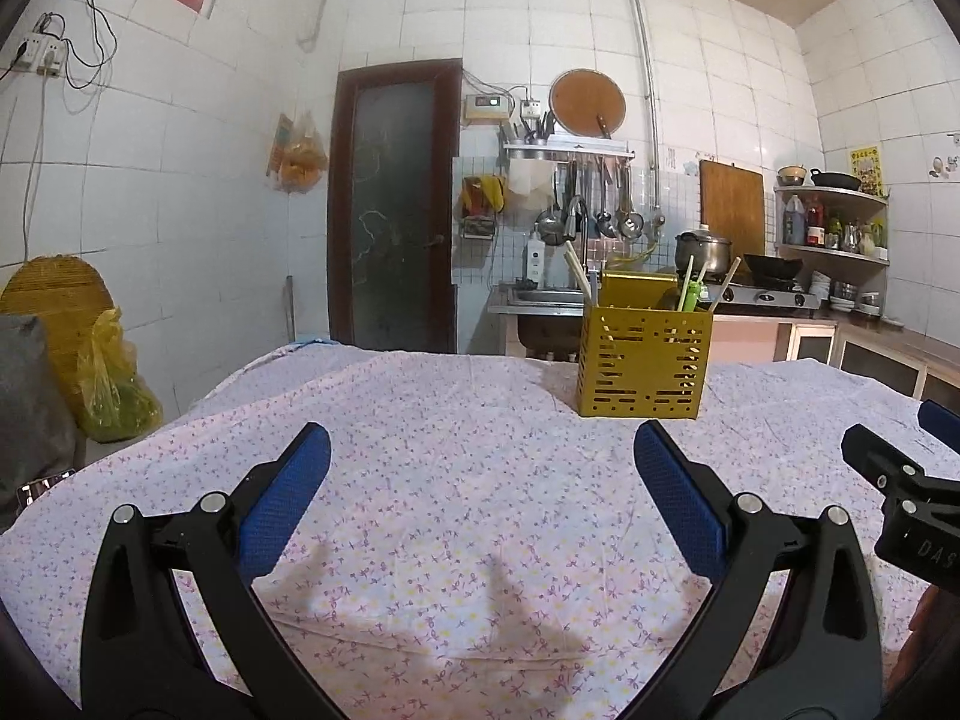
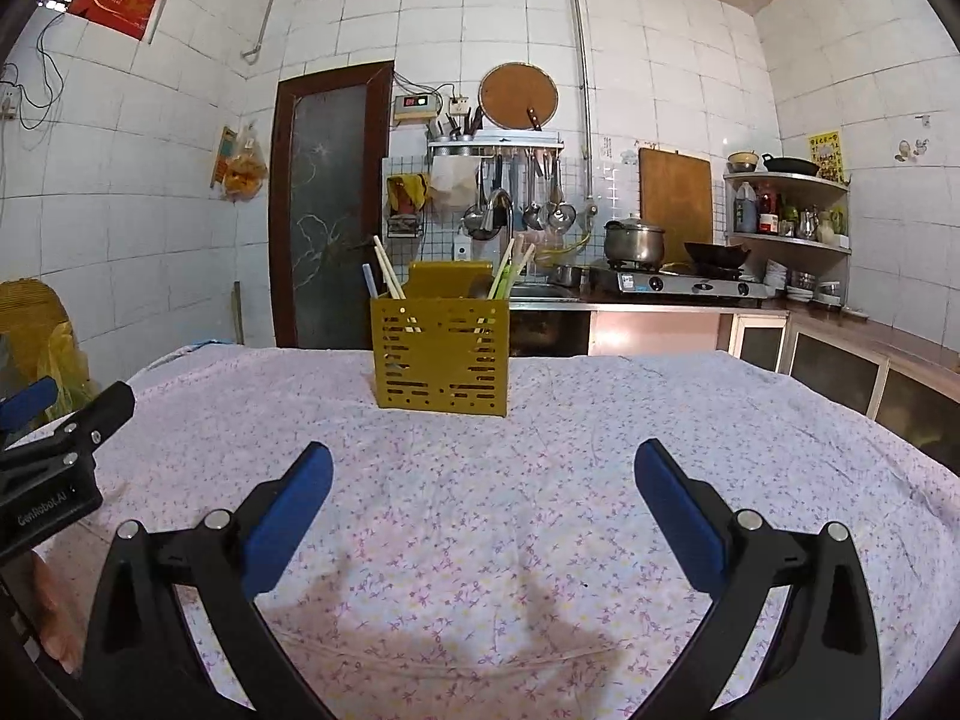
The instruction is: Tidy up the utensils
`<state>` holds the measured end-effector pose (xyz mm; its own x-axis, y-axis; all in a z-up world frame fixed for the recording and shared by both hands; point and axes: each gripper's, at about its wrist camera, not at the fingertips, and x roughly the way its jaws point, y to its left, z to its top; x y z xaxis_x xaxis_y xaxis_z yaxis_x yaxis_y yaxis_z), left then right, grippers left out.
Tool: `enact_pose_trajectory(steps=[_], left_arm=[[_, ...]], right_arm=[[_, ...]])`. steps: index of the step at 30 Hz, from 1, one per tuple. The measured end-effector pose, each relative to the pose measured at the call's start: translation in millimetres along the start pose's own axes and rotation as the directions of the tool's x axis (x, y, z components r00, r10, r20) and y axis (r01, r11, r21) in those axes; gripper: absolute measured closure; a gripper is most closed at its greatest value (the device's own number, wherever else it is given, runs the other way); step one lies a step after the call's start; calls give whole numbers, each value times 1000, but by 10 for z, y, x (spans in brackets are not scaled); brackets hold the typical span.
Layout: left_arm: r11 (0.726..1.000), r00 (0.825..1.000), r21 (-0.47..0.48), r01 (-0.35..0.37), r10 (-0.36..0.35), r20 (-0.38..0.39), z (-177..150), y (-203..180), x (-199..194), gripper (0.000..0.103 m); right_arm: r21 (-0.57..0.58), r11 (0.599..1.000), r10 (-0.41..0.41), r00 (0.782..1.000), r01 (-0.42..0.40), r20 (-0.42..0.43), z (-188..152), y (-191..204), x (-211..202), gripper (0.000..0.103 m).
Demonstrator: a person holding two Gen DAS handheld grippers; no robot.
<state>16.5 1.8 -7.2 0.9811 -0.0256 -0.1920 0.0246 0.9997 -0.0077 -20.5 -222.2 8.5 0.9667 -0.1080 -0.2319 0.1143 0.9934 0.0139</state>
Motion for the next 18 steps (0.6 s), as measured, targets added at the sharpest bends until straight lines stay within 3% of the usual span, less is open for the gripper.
enact_pose_trajectory(steps=[18], left_arm=[[1000, 1000, 10, 18, -18, 18, 46, 7, -36, 5]], right_arm=[[-6, 1000, -1, 1000, 1, 14, -11, 4, -58, 5]])
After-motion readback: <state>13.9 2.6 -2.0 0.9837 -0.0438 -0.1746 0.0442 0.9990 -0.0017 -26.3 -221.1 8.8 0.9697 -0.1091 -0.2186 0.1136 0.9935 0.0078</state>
